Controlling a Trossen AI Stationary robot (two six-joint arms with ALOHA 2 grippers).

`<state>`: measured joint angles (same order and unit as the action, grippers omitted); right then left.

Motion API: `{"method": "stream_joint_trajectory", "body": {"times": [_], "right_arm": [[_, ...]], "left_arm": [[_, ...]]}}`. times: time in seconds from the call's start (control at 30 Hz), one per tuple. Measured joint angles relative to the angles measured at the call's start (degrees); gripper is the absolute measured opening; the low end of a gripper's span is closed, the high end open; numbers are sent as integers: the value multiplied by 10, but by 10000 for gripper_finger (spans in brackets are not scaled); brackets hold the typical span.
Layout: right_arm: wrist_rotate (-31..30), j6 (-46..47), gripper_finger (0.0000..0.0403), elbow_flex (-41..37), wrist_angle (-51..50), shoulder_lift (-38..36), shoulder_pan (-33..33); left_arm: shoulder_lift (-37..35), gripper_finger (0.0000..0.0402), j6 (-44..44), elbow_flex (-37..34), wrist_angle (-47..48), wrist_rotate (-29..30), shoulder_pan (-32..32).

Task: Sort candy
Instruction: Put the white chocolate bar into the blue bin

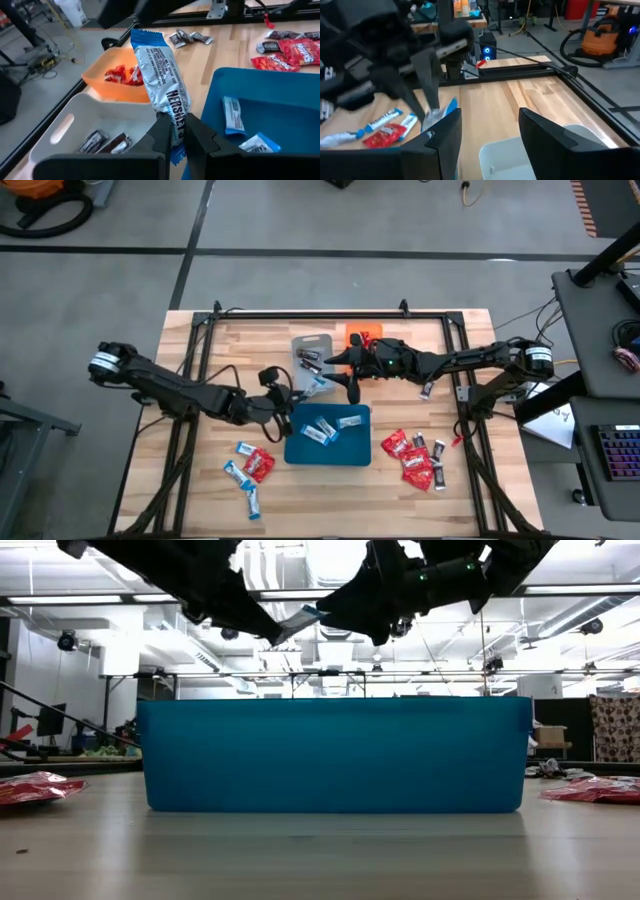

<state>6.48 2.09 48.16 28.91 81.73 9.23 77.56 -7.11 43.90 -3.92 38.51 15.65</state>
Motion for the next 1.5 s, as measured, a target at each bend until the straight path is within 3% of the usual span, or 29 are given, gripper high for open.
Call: {"method": "stream_joint_trajectory", "body": {"times": [0.13, 0.3, 0.67, 0.8, 1.0, 1.07, 1.3, 1.5], "right_arm": [[0, 23, 187, 0, 5, 0, -2], [0, 40, 187, 0, -2, 0, -10], [0, 45, 180, 0, -7, 0, -28], [0, 49, 140, 0, -7, 0, -28], [0, 45, 32, 0, -8, 0, -36], [0, 40, 19, 0, -10, 0, -39], [30, 39, 15, 1, -34, 0, -45], [36, 39, 14, 1, -134, -3, -50]], "left_arm": [[35, 12, 36, 3, -53, 17, -1], [61, 13, 69, 3, -107, 79, -2], [60, 13, 77, 3, -126, 81, -4], [60, 13, 81, 3, -136, 73, -4], [64, 13, 81, 3, -136, 70, -3], [64, 16, 81, 3, -135, 70, -3], [58, 73, 79, 3, -111, 38, -3], [51, 127, 58, 3, -50, 15, -3]]}}
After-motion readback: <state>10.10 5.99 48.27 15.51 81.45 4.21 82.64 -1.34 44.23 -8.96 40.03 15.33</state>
